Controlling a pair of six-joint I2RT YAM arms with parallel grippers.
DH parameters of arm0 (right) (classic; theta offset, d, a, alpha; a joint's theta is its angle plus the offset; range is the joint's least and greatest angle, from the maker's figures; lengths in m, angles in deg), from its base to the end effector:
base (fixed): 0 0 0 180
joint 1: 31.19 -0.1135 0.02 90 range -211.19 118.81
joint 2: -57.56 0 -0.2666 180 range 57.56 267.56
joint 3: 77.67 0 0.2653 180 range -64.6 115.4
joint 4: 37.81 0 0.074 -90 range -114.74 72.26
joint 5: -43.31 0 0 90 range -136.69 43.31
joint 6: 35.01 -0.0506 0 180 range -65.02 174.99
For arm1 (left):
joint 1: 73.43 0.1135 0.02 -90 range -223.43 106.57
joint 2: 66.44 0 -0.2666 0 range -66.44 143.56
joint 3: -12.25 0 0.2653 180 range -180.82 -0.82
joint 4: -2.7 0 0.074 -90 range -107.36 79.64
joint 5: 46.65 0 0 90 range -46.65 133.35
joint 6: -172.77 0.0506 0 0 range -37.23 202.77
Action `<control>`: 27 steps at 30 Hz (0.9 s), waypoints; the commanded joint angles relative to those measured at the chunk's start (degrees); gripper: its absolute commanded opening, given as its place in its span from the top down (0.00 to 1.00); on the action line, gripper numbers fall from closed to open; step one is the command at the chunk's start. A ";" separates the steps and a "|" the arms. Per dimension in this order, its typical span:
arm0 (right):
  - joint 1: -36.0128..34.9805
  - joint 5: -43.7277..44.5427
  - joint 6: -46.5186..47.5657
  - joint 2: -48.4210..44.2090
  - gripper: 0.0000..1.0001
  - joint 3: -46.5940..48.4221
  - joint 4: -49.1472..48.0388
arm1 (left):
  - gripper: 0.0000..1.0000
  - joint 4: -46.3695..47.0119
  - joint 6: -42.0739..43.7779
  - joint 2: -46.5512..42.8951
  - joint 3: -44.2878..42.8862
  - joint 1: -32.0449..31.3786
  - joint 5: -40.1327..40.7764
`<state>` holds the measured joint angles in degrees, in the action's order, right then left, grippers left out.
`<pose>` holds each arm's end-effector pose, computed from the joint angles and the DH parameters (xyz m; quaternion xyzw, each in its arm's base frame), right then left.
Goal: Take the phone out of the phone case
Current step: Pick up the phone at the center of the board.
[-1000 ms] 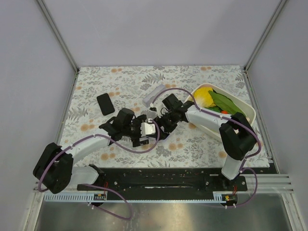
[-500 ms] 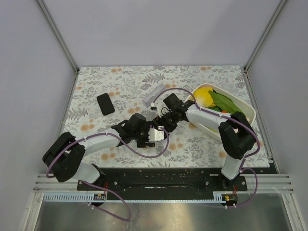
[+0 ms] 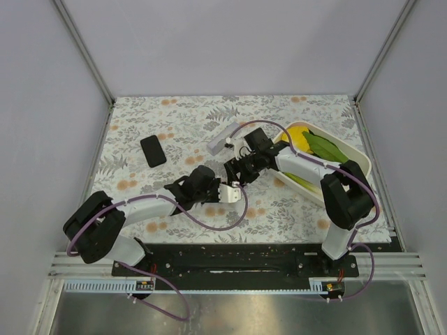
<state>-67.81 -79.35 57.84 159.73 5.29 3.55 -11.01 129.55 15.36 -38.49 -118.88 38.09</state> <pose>0.2919 0.2510 0.1853 -0.3806 0.8495 0.3310 0.1543 0.2054 -0.2153 0.1529 0.6768 0.6265 -0.0379 0.3846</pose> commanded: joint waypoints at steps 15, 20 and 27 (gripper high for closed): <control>4.98 -1.26 -2.50 -6.01 0.37 2.09 3.17 | 1.00 8.11 -4.68 -6.48 5.06 0.28 14.92; 8.31 0.41 -4.15 -9.00 0.31 2.27 3.96 | 1.00 9.69 -5.39 -7.35 5.68 0.10 18.17; 10.87 1.29 -5.93 -11.55 0.15 5.87 6.86 | 1.00 12.86 -5.21 -9.29 6.65 -0.16 20.81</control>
<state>-61.75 -82.26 55.80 152.51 7.54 3.09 3.53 124.81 8.47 -34.01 -120.61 46.01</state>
